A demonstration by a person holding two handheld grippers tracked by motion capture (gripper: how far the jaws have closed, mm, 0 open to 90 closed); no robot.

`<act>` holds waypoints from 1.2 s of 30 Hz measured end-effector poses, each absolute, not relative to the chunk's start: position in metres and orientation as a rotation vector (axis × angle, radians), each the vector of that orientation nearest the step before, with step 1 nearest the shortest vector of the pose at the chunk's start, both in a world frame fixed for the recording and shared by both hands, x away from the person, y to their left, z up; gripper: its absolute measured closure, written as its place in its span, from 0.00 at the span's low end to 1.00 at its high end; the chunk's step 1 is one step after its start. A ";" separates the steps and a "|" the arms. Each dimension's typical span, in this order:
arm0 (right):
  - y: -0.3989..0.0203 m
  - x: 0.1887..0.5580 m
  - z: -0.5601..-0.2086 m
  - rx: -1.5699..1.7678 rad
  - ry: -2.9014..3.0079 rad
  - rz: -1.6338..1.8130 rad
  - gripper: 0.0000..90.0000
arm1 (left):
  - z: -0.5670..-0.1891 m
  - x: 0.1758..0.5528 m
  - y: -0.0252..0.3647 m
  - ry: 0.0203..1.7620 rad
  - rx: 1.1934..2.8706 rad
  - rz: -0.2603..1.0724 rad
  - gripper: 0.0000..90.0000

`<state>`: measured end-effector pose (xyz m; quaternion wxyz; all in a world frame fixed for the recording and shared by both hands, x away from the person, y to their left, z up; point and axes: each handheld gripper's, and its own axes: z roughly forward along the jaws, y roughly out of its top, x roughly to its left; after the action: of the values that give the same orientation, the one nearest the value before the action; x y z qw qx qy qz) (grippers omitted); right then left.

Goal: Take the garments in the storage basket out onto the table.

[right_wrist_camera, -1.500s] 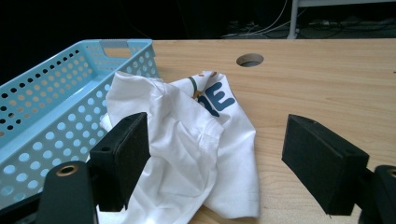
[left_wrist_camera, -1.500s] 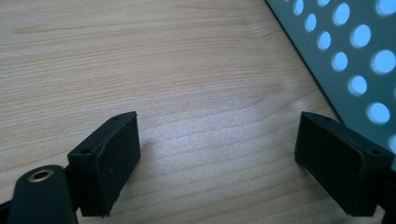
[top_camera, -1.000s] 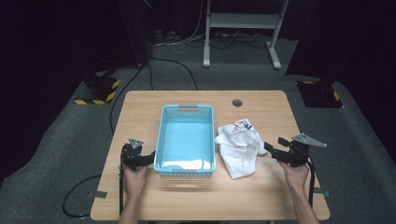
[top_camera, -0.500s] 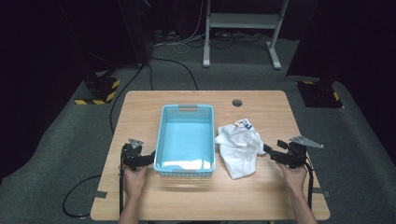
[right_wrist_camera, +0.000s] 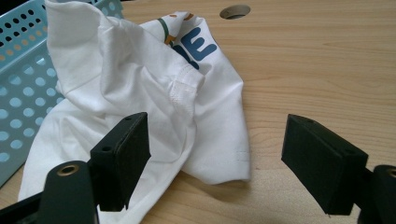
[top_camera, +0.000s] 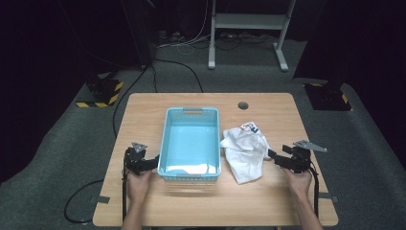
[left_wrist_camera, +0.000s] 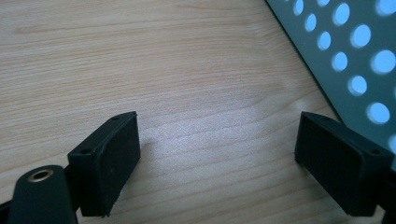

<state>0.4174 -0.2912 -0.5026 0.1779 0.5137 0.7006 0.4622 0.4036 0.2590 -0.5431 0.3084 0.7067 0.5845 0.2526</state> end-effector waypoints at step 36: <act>-0.277 0.435 -0.530 1.501 2.044 1.131 0.26 | -0.543 0.404 0.259 1.545 1.868 0.667 0.16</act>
<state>0.4348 -0.2770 -0.5296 0.1817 0.5316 0.7239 0.4006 0.4036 0.2590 -0.5430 0.3085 0.7068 0.5844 0.2524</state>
